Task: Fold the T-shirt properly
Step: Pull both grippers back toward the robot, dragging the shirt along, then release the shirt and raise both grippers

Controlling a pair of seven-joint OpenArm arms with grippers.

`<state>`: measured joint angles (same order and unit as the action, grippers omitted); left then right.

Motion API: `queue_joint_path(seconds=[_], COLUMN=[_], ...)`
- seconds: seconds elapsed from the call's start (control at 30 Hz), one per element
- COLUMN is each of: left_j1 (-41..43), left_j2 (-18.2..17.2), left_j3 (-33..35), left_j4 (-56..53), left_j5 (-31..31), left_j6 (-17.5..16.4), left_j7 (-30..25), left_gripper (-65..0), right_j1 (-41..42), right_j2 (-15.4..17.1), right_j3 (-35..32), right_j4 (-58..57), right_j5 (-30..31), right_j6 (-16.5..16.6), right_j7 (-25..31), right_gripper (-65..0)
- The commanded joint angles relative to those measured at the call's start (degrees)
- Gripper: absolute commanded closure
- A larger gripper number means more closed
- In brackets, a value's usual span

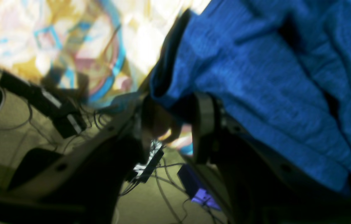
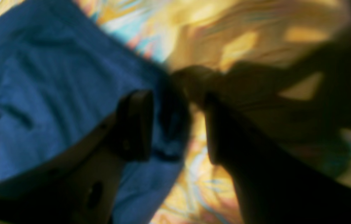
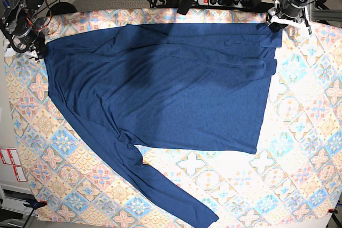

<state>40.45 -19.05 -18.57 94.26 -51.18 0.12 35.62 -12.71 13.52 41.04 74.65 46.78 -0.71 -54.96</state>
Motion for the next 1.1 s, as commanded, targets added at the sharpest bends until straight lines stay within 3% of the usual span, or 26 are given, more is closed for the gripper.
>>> queue_joint_path(seconds=[0.0,0.3,0.4,0.6,0.73,0.87,1.07], left_j1=[0.65,1.53,-1.63,-12.62,-23.26,-35.83,-51.48], left_j2=[-0.69,-0.60,-0.78,-0.86,-0.51,-0.42,-0.42], left_j3=[-0.47,-4.33,-4.51,-5.48,-5.74,-5.56,-5.48], left_j4=[2.14,12.42,15.06,14.36,8.47,-4.63,-23.44], left_j5=[-0.29,-0.29,-0.03,0.85,4.36,5.77,8.85], left_j6=[-0.43,-0.34,-0.34,-0.25,-0.25,-0.25,-0.34], left_j7=[-0.76,-0.85,-0.76,3.02,5.48,6.36,5.92], left_gripper=[-21.0,-21.6,-21.6,-21.6,-21.6,-21.6,-21.6], right_j1=[0.71,4.14,6.69,13.19,17.76,21.63,25.06], right_j2=[1.21,1.38,1.38,2.26,2.44,2.53,2.53], right_j3=[0.33,-0.03,-0.29,-7.06,-15.32,-24.03,-28.51], right_j4=[1.88,6.80,9.08,9.88,9.61,9.00,6.01], right_j5=[1.00,0.56,-2.17,-7.53,-11.58,-14.56,-17.91], right_j6=[0.67,0.67,0.67,0.67,0.67,0.67,0.67], right_j7=[0.50,0.15,0.06,0.50,0.59,0.59,0.59], right_gripper=[-26.3,-26.5,-26.5,-26.7,-26.7,-26.7,-26.7])
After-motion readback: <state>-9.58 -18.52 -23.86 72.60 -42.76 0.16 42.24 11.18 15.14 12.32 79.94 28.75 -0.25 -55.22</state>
